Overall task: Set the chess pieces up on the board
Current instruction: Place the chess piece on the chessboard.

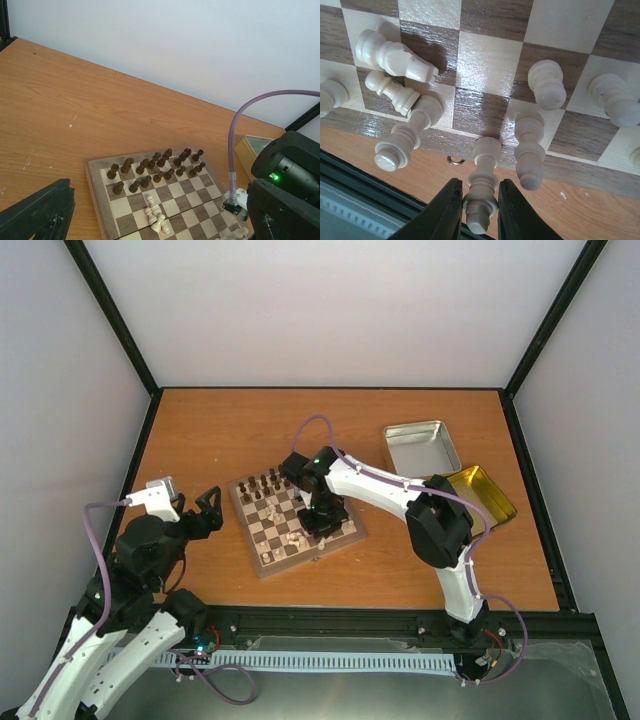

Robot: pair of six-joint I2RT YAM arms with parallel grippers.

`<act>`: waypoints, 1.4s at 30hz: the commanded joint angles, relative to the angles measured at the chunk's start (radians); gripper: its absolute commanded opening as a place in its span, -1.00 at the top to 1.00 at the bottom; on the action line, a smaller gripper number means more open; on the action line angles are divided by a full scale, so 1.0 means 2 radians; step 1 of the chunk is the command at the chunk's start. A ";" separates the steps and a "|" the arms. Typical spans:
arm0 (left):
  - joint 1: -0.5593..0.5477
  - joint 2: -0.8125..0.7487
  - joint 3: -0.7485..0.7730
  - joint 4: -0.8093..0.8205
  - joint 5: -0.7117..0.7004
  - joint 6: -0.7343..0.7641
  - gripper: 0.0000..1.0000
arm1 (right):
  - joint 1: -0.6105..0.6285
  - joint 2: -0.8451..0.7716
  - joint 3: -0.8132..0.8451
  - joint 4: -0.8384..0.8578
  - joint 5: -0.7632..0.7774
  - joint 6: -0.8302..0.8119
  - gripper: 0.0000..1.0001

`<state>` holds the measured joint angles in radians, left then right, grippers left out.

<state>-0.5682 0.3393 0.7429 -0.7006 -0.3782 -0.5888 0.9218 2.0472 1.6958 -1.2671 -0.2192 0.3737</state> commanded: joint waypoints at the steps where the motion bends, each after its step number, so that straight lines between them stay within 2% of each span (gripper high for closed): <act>1: 0.002 -0.009 0.001 -0.001 -0.011 0.000 -0.90 | 0.002 0.006 0.014 0.006 0.002 0.000 0.57; 10: 0.002 -0.008 0.001 -0.002 -0.012 0.000 -0.90 | 0.002 0.006 0.023 0.020 0.005 0.004 0.66; 23: 0.002 -0.008 0.001 -0.002 -0.012 -0.001 -0.90 | 0.002 0.015 0.025 0.034 0.003 0.008 0.60; 31: 0.002 -0.007 0.001 -0.002 -0.011 -0.002 -0.90 | 0.002 0.010 0.033 0.035 0.007 0.010 0.38; 36: 0.002 -0.004 0.002 -0.003 -0.009 -0.003 -0.90 | 0.002 -0.005 0.058 0.042 0.044 0.018 0.31; 42: 0.002 -0.002 0.003 -0.002 -0.011 -0.002 -0.90 | 0.004 -0.018 0.047 0.108 0.066 0.019 0.22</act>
<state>-0.5682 0.3302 0.7410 -0.7040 -0.3893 -0.5892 0.9218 2.0502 1.7885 -1.1500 -0.1368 0.4046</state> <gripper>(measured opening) 0.951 0.382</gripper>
